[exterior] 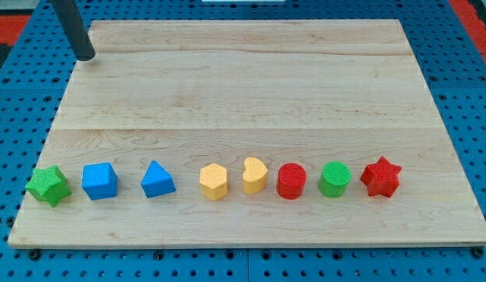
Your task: Move your arm towards the top center
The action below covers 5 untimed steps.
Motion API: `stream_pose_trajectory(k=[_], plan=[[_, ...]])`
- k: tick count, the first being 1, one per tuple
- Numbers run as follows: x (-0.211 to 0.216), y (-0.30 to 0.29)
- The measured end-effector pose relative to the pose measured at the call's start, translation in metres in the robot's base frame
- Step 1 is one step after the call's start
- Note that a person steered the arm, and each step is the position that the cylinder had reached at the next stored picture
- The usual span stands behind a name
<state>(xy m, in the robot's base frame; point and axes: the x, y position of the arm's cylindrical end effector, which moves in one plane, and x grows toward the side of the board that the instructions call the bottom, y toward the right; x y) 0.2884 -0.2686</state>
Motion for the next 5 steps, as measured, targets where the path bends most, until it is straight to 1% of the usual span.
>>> stream_pose_trajectory(k=[2, 3, 4, 5], plan=[[-0.004, 0.002], [-0.015, 0.110], [-0.022, 0.185], [-0.022, 0.185]])
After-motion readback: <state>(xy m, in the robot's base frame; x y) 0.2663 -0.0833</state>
